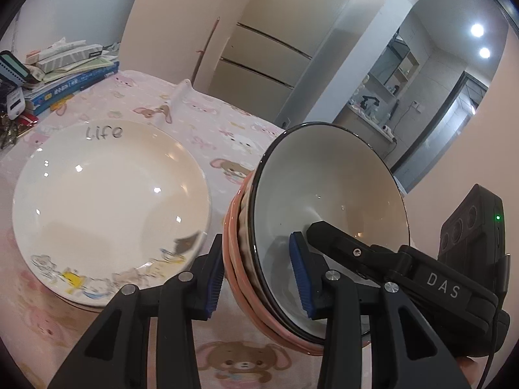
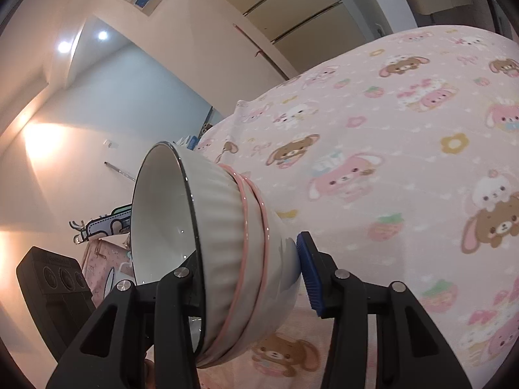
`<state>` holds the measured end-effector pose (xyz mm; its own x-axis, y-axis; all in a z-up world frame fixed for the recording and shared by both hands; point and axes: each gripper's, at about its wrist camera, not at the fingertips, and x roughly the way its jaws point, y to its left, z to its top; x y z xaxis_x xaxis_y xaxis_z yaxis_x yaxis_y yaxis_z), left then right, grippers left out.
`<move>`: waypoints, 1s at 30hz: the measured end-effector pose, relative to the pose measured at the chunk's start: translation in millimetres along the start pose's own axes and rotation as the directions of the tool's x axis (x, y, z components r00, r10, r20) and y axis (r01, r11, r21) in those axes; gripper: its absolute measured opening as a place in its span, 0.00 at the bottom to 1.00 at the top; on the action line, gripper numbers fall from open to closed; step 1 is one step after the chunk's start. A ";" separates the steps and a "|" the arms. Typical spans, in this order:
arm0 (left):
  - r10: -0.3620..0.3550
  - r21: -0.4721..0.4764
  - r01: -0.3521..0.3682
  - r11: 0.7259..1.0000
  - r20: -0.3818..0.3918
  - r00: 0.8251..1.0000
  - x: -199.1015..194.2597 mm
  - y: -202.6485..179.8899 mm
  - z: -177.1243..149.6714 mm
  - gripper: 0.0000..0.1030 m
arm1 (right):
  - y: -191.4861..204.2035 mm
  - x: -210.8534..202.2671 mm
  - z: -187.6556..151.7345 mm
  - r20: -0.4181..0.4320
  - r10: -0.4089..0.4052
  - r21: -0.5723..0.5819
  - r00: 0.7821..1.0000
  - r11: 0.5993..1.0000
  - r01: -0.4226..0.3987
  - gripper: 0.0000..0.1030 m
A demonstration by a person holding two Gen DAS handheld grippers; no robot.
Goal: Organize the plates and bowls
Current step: 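Carry the bowl stack with both grippers over the plate stack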
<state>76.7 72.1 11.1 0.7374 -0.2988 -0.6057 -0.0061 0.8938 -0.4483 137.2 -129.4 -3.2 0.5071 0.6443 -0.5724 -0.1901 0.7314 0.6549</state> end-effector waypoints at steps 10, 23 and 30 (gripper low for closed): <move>0.059 -0.050 -0.056 0.997 0.068 0.996 -34.4 61.8 30.3 0.40 | 64.4 47.3 4.2 -0.057 0.049 -0.068 0.997 0.996 -0.053 0.43; 0.100 -0.110 -0.095 0.989 0.039 0.994 -22.0 117.3 40.3 0.40 | 87.3 112.3 0.7 -0.151 0.045 -0.075 0.987 0.996 -0.057 0.43; 0.106 -0.121 -0.105 0.987 0.003 0.994 -8.2 125.3 38.2 0.40 | 80.5 126.0 -0.2 -0.180 0.028 -0.055 0.983 0.998 -0.038 0.43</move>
<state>95.6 199.4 -15.0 0.7348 -0.2010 -0.6478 -0.1653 0.8732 -0.4585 185.6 10.7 -22.7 0.3419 0.6940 -0.6336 -0.2557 0.7175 0.6479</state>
